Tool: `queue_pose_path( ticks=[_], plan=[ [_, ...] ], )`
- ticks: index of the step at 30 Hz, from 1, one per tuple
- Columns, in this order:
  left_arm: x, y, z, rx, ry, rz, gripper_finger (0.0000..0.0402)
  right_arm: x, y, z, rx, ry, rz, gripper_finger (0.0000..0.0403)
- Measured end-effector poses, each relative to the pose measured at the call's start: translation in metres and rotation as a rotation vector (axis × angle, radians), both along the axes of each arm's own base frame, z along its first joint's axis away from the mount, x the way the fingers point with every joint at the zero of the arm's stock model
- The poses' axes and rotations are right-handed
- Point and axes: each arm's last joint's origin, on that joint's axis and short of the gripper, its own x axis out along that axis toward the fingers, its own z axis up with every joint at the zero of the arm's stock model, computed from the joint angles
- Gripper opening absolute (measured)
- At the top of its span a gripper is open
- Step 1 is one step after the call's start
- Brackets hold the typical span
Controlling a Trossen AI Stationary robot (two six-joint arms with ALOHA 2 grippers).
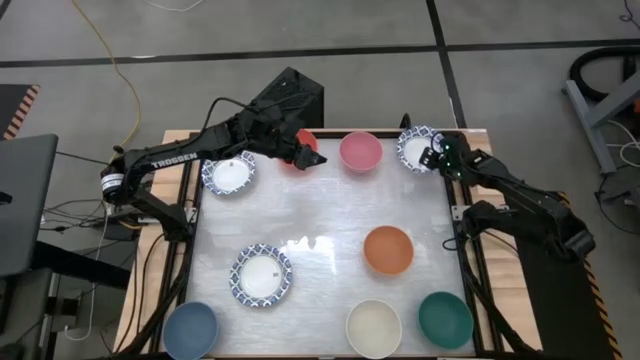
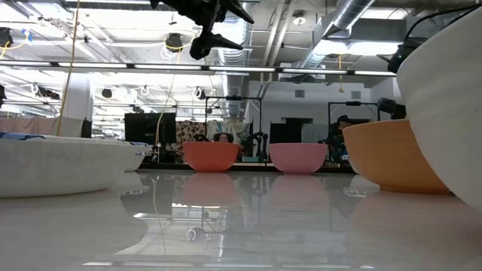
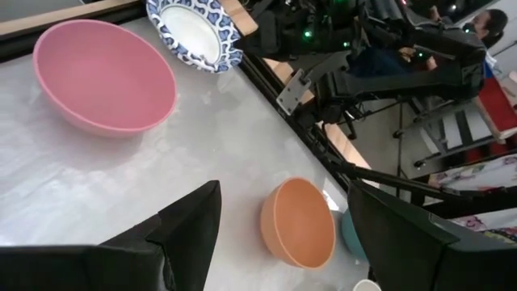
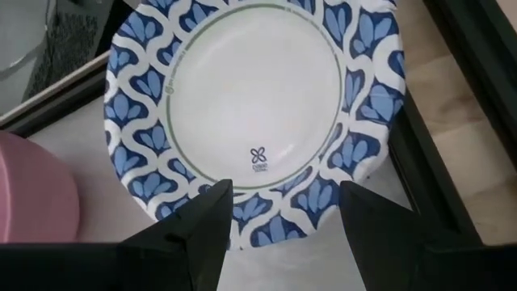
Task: Nest bowls inside each other
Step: Stack the blue patterned bowl on top of the blue patterned bowl
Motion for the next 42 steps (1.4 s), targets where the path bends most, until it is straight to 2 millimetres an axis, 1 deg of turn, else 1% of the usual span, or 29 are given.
queue_pose_path(
  ticks=[4,9,13,18,22,27,31,34,36,38,42],
  plan=[
    [-0.001,0.000,-0.003,0.031,0.037,-0.016,0.0259,0.002,-0.002,0.003,-0.026,-0.043,0.017,0.0249],
    [-0.008,0.000,-0.013,0.083,0.162,-0.025,0.0259,0.005,-0.003,0.015,-0.120,-0.158,0.042,0.0249],
    [-0.019,0.002,-0.024,0.144,0.336,0.018,0.0259,0.004,0.000,0.028,-0.215,-0.255,0.058,0.0249],
    [-0.037,0.001,-0.039,0.246,0.645,0.142,0.0259,0.000,0.008,0.040,-0.291,-0.326,0.087,0.0249],
    [-0.047,-0.006,-0.045,0.311,0.835,0.195,0.0259,-0.004,0.015,0.045,-0.313,-0.353,0.105,0.0249],
    [-0.054,-0.019,-0.049,0.418,0.998,0.175,0.0259,-0.007,0.020,0.045,-0.306,-0.344,0.110,0.0249],
    [-0.055,-0.035,-0.056,0.508,1.085,0.095,0.0259,-0.005,0.021,0.043,-0.290,-0.338,0.125,0.0249],
    [-0.054,-0.043,-0.059,0.505,1.093,0.059,0.0259,-0.003,0.023,0.043,-0.287,-0.343,0.145,0.0249],
    [-0.054,-0.047,-0.058,0.494,1.077,0.076,0.0259,-0.002,0.024,0.043,-0.285,-0.345,0.160,0.0249],
    [-0.057,-0.048,-0.054,0.460,1.046,0.133,0.0259,0.000,0.025,0.044,-0.284,-0.347,0.174,0.0249],
    [-0.070,-0.040,-0.041,0.374,0.970,0.259,0.0259,0.002,0.026,0.043,-0.280,-0.348,0.199,0.0249]
  ],
)
